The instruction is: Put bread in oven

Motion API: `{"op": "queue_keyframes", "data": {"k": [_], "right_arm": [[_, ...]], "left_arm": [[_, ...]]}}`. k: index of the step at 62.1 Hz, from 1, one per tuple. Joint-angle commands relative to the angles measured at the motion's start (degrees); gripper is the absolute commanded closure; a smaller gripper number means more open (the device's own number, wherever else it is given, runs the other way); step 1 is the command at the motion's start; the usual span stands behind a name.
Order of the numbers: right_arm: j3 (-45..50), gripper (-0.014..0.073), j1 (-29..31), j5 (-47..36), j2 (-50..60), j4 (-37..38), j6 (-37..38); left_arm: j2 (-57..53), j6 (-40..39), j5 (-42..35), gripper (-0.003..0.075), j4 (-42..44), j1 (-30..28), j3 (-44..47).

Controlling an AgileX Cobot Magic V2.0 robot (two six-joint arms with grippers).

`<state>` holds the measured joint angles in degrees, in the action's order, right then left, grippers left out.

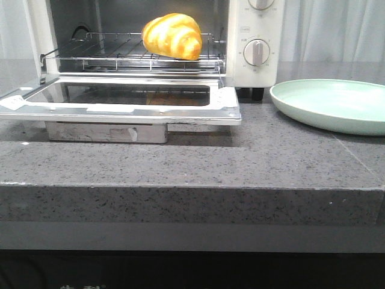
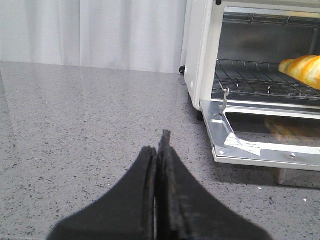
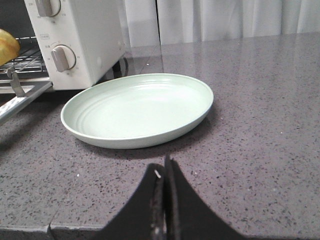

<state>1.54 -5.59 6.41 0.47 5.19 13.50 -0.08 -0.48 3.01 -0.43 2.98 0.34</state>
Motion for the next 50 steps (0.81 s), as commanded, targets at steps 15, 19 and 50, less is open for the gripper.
{"op": "queue_keyframes", "data": {"k": [15, 19, 50], "right_arm": [[-0.1, 0.0663, 0.4, -5.5, 1.4, -0.1, -0.5], [-0.1, 0.0663, 0.4, -6.4, 1.4, -0.7, -0.5], [-0.1, 0.0663, 2.9, -8.4, 1.4, -13.9, -17.9]], "left_arm": [[-1.7, 0.0, -4.7, 0.0738, -0.5, -0.2, 1.6], [-1.7, 0.0, -4.7, 0.0738, -0.5, -0.2, 1.6], [-1.7, 0.0, -4.7, 0.0738, -0.5, -0.2, 1.6]]}}
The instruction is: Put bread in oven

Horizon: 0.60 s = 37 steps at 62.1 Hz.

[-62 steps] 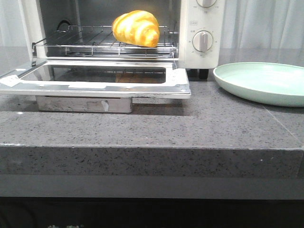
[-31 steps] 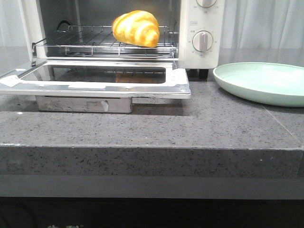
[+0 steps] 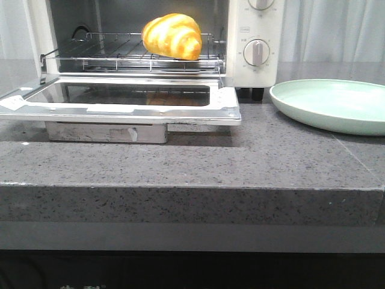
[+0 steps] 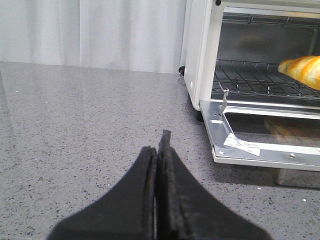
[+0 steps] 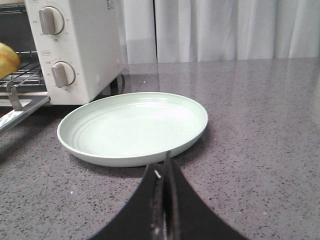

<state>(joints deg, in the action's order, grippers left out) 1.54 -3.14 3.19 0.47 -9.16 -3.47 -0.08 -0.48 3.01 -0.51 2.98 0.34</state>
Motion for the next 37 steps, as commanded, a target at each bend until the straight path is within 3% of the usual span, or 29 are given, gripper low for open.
{"op": "queue_keyframes", "data": {"k": [1, 37], "right_arm": [[-0.1, 0.0663, 0.4, -5.1, 1.4, 0.9, -0.9], [-0.1, 0.0663, 2.9, -5.2, 1.4, 4.9, 5.2]], "left_arm": [[-1.7, 0.0, -4.7, 0.0738, -0.4, -0.2, 1.6], [-1.7, 0.0, -4.7, 0.0738, -0.4, -0.2, 1.6]]}}
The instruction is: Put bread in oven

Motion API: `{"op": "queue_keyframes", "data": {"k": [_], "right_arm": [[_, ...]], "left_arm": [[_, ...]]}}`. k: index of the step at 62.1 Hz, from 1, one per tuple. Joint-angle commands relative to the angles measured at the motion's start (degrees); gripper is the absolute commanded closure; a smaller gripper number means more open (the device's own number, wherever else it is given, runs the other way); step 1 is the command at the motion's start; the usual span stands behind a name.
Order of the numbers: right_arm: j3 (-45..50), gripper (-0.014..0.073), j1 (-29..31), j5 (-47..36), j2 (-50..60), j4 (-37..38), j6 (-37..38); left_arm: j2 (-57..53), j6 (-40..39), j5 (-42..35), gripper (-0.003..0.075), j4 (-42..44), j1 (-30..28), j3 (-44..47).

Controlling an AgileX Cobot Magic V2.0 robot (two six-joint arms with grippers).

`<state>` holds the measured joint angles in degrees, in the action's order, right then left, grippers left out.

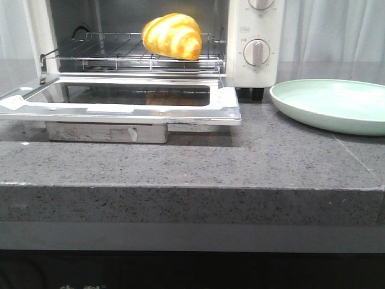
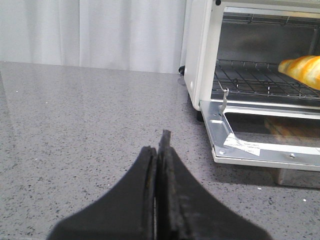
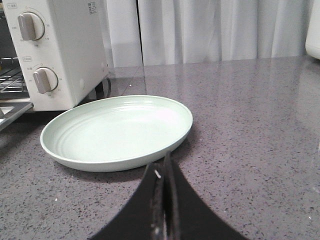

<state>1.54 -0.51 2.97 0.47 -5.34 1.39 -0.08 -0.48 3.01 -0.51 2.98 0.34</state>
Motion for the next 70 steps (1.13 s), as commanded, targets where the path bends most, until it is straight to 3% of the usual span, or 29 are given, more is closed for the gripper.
{"op": "queue_keyframes", "data": {"k": [1, 70], "right_arm": [[-0.1, 0.0663, 0.3, -5.0, 1.4, 1.2, 0.3], [-0.1, 0.0663, 0.3, -5.0, 1.4, 3.6, 0.3]], "left_arm": [[-1.7, 0.0, -4.7, 0.0738, -0.4, -0.2, 1.6], [-1.7, 0.0, -4.7, 0.0738, -0.4, -0.2, 1.6]]}}
